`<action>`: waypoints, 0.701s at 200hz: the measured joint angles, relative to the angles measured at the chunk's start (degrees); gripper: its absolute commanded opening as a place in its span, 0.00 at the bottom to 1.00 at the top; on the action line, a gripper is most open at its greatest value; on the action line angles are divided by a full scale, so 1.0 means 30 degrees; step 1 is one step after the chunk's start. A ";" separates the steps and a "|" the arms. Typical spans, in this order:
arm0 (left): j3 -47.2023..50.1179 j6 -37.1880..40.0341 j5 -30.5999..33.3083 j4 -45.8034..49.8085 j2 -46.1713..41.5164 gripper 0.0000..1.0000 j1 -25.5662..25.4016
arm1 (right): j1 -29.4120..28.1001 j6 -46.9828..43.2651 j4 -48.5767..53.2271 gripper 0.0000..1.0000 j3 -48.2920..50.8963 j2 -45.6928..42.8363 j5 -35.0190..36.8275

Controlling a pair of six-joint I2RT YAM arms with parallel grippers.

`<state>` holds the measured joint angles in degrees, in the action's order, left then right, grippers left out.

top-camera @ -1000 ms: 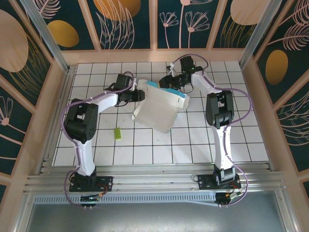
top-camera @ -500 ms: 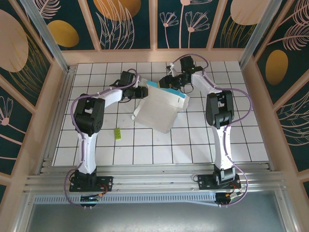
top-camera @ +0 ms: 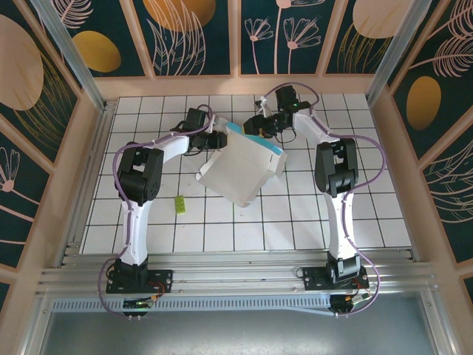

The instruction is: Fold the paper box

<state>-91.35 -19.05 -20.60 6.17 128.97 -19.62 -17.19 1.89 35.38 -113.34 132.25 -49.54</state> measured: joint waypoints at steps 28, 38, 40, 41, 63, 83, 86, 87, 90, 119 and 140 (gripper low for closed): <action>0.0168 0.0277 -0.0044 -0.0124 -0.0066 0.45 0.0007 | -0.0022 0.0000 0.0000 0.57 0.0000 0.0000 0.0007; 0.0780 0.0393 0.0182 -0.0641 -0.0350 0.48 0.0000 | -0.0015 0.0000 0.0000 0.57 0.0000 0.0000 0.0007; 0.0896 0.0423 0.0226 -0.0678 -0.0415 0.48 0.0000 | -0.0022 0.0000 0.0007 0.57 0.0000 0.0000 0.0007; 0.1005 0.0495 0.0277 -0.0736 -0.0495 0.48 0.0000 | -0.0022 0.0000 0.0007 0.57 0.0000 -0.0007 0.0007; 0.2441 0.0838 0.1341 -0.0860 -0.1632 0.48 0.0000 | -0.0036 0.0000 0.0080 0.57 -0.0007 -0.0036 0.0066; 0.3140 0.1151 0.2215 -0.0787 -0.2200 0.48 0.0000 | -0.0087 0.0000 0.0182 0.57 -0.0007 -0.0102 0.0146; 0.3140 0.1195 0.2266 -0.0772 -0.2215 0.48 0.0000 | -0.0095 -0.0007 0.0197 0.57 -0.0007 -0.0109 0.0153; 0.3140 0.1209 0.2273 -0.0772 -0.2208 0.48 0.0000 | -0.0095 0.0000 0.0189 0.57 -0.0007 -0.0109 0.0153; 0.3126 0.1268 0.2310 -0.0758 -0.2208 0.48 0.0000 | -0.0102 0.0000 0.0197 0.57 -0.0007 -0.0109 0.0168; 0.2251 0.1428 0.2135 -0.0277 -0.1690 0.48 0.0000 | -0.0138 0.0000 0.0204 0.57 -0.0007 -0.0109 0.0211; 0.1239 0.1413 0.1931 -0.0087 -0.0925 0.47 0.0000 | -0.0138 0.0000 0.0211 0.57 -0.0007 -0.0117 0.0219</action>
<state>-87.64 -14.81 -14.81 5.91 126.19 -19.62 -17.61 1.89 36.01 -113.36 131.90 -48.88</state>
